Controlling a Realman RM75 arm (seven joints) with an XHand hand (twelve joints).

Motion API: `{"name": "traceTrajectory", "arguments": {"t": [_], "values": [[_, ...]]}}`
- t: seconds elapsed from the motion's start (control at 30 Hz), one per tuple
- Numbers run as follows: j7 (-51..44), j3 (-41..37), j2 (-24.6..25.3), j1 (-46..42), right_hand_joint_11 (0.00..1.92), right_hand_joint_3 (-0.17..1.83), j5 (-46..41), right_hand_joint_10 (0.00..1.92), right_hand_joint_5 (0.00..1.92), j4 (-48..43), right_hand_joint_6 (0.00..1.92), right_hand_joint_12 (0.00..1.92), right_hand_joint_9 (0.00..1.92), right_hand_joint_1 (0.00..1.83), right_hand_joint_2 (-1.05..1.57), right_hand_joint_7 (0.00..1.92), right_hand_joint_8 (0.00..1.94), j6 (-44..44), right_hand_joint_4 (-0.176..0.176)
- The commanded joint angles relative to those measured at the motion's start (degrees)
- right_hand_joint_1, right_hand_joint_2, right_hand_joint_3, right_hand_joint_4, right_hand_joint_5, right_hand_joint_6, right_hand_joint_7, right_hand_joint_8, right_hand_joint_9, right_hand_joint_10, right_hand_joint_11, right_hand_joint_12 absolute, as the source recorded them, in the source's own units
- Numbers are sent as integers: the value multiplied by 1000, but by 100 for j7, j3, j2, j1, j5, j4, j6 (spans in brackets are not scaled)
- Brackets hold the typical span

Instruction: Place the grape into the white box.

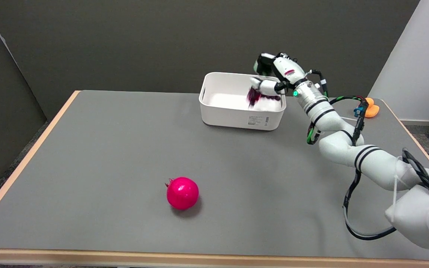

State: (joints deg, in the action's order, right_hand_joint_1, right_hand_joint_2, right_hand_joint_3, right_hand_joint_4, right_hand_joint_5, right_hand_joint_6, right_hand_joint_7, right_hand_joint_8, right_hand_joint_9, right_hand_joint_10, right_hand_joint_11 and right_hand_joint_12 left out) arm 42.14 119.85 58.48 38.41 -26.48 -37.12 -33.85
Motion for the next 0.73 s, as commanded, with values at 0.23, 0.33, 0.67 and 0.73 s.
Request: {"name": "traceTrajectory", "arguments": {"t": [0.23, 0.33, 0.67, 0.73], "values": [[1017, -947, -115, -1009, -1, 939, -1190, 7, 43, -1364, 265, 93, 0, 401, 628, -1, 59, -254, 44], [1051, -1270, -148, -1626, -1, 944, -1915, 5, 44, -1573, 251, 52, -1, 402, 630, -1, 54, -1048, 42], [2765, -1810, -395, -3525, -1, 980, -4354, 553, 88, -1860, 365, 759, 16, 401, 642, 113, 295, -3094, 15], [3557, -1746, -405, -3679, -1, 977, -4424, 572, 91, -1487, 353, 780, 14, 371, 650, 118, 290, -3436, 15]]}}
